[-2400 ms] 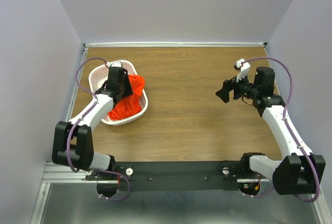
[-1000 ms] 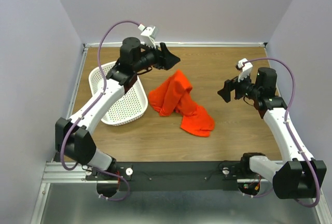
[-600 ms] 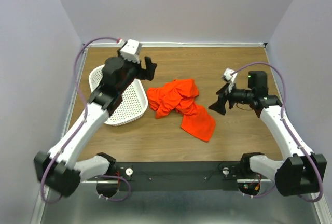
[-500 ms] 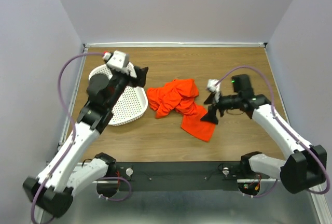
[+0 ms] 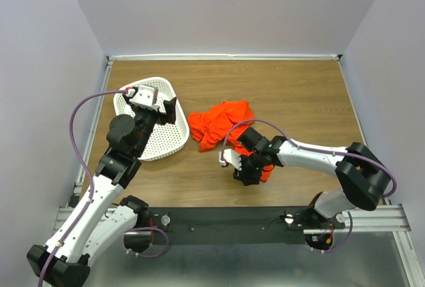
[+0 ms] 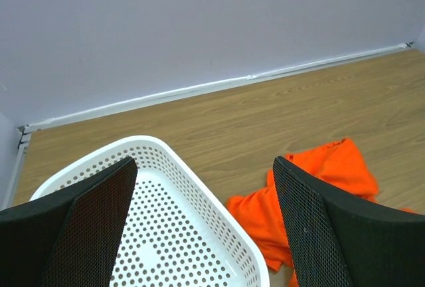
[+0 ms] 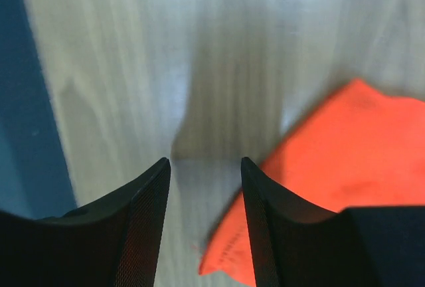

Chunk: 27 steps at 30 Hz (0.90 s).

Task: Fold and stack the t-shirts
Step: Flatten the tshirt out

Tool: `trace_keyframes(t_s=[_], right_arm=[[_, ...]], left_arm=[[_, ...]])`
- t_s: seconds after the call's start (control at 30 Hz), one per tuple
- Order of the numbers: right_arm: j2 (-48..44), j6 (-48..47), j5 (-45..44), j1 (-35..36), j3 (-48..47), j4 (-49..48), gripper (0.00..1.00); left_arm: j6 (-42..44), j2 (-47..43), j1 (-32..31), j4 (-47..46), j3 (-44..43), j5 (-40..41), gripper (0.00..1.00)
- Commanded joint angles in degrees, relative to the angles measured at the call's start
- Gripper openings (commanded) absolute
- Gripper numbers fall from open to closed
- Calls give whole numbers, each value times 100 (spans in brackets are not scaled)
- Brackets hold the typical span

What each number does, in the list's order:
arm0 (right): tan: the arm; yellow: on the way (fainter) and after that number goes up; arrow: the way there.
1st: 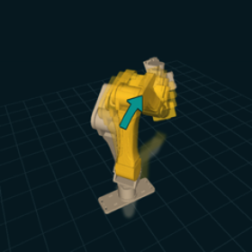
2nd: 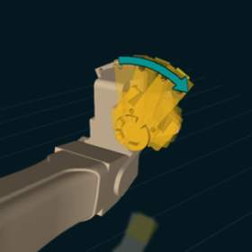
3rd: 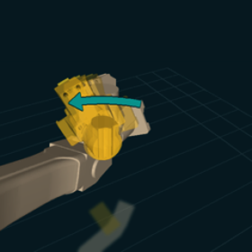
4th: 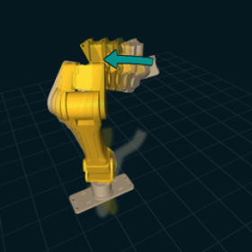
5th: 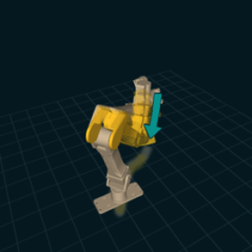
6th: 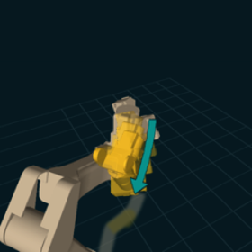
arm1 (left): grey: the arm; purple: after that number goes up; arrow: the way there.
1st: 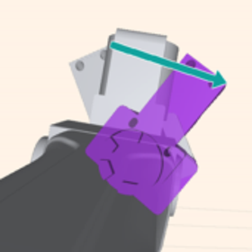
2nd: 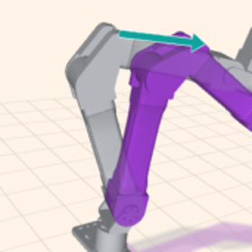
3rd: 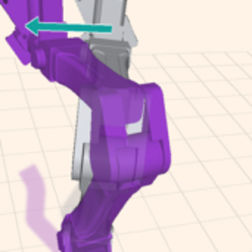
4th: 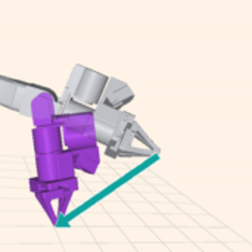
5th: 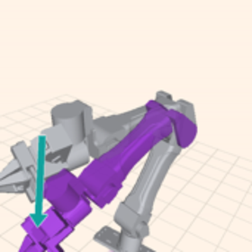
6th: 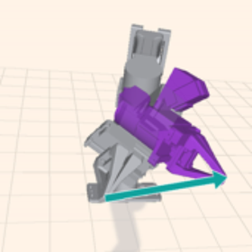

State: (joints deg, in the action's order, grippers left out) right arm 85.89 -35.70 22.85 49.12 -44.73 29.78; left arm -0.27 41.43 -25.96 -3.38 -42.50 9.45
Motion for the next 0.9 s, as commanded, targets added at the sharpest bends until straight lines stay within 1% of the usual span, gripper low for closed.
trace_keyframes(t_s=[0.0,0.2,0.33,0.37,0.47,0.5,0.57,0.6,0.67,0.7,0.77,0.8,0.83,0.87], right_arm=[[-195,266,-904,18,96,-403,55],[-564,222,-1344,18,439,-473,55],[-433,186,-1503,10,456,-456,55],[-337,187,-1503,10,448,-447,53],[-239,230,-1547,18,386,-394,42],[-291,248,-1529,18,369,-377,29],[-440,266,-1486,10,316,-350,13],[-546,266,-1459,-17,298,-350,0],[-958,292,-1311,-148,184,-324,1],[-1238,301,-1257,-210,114,-289,1],[-1512,292,-1117,-534,-140,-87,1],[-1670,301,-1029,-683,-472,-34,1],[-1802,318,-1046,-824,-649,1,1],[-2030,414,-1081,-1191,-816,1,1]], left_arm=[[124,-91,11,-23,-39,145,91],[115,-100,3,-14,-30,127,91],[115,-74,3,-14,-30,57,91],[115,-82,3,-14,-30,31,91],[106,-91,3,-23,-30,-57,91],[106,-100,11,-31,-21,-101,91],[106,-109,3,-40,-13,-163,91],[106,-100,3,-66,5,-215,91],[133,-56,11,-93,22,-504,91],[141,14,3,-93,40,-828,91],[159,137,3,-93,49,-1250,91],[142,216,3,-84,23,-1610,91],[133,382,3,-75,5,-1770,91],[115,470,3,-41,-12,-1902,91]])
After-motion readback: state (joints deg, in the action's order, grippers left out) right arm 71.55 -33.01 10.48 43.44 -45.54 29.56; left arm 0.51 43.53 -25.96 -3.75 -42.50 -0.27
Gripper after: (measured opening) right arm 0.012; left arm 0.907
